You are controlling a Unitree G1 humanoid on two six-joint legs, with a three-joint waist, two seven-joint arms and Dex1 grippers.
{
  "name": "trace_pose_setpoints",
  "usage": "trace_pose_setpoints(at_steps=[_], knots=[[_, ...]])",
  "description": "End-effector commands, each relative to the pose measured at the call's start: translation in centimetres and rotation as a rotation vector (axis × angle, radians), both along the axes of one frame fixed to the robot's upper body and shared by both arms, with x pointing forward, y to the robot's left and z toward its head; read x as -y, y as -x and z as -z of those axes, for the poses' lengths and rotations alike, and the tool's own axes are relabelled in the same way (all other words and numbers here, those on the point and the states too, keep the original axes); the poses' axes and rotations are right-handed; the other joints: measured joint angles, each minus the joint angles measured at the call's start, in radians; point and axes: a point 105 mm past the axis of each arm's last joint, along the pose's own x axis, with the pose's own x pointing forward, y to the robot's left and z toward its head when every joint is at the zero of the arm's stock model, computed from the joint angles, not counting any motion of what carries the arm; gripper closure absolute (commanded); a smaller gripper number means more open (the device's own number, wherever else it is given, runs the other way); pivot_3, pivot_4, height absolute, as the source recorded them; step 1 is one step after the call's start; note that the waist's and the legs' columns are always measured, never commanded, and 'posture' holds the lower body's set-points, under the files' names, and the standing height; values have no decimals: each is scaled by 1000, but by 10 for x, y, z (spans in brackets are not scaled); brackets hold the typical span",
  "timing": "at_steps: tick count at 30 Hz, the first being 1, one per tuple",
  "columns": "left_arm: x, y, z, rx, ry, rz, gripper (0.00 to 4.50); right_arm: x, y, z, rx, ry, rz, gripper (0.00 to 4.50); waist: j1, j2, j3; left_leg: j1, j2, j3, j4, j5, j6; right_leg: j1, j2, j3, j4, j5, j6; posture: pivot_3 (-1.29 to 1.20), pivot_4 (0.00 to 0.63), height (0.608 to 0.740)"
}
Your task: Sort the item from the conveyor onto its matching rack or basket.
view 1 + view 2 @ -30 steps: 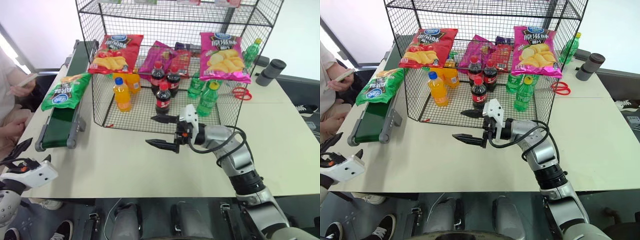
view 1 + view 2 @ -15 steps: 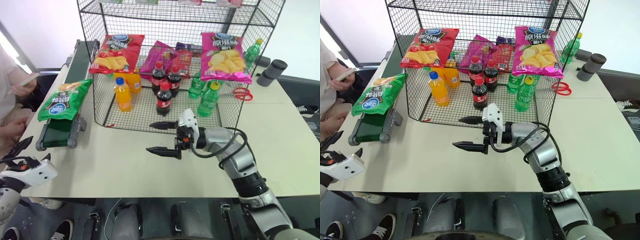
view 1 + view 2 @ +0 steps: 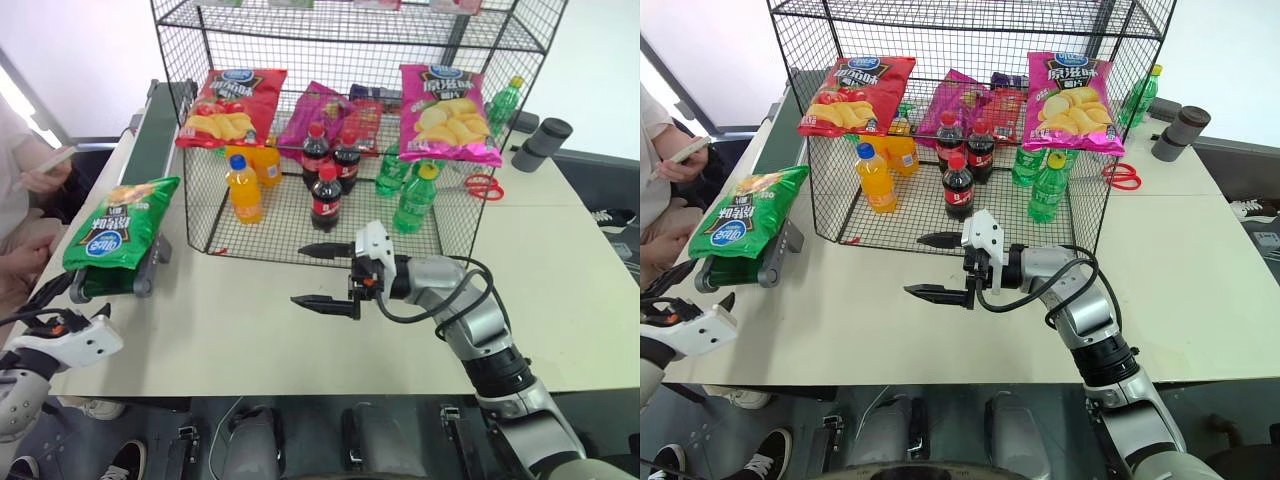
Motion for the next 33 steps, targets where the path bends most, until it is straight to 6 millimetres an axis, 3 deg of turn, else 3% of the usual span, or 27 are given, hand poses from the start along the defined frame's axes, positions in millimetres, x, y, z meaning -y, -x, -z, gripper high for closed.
trace_pose_setpoints(at_steps=[1,19,22,29,30,33], knots=[[-1,-4,-10,34,-22,14,0,-2,1,-9,48,-27,-3,83,0,0,0,0,0,0,0,0,0,0,0,0,0,0,0,0,150,740],[8,-12,-10,36,4,48,0,-3,1,-8,57,-24,4,83,3,0,0,0,0,1,0,0,0,0,2,0,0,2,3,0,150,740],[10,-12,-9,34,15,52,793,-2,0,-9,57,-26,9,0,3,0,0,0,0,1,0,0,0,0,2,0,0,2,3,0,150,740],[11,-7,-10,25,25,65,4225,-1,-2,-8,65,-20,18,0,4,0,0,0,0,2,0,0,0,0,3,0,0,2,3,0,150,740],[12,-7,-12,26,19,71,4405,-1,-2,-8,65,-20,17,0,4,0,0,0,0,2,0,0,0,0,3,0,0,2,3,0,150,740],[17,-8,-27,42,22,103,4405,-2,-2,-9,74,-15,9,0,4,0,0,0,0,2,0,0,0,0,3,0,0,2,3,0,150,740]])
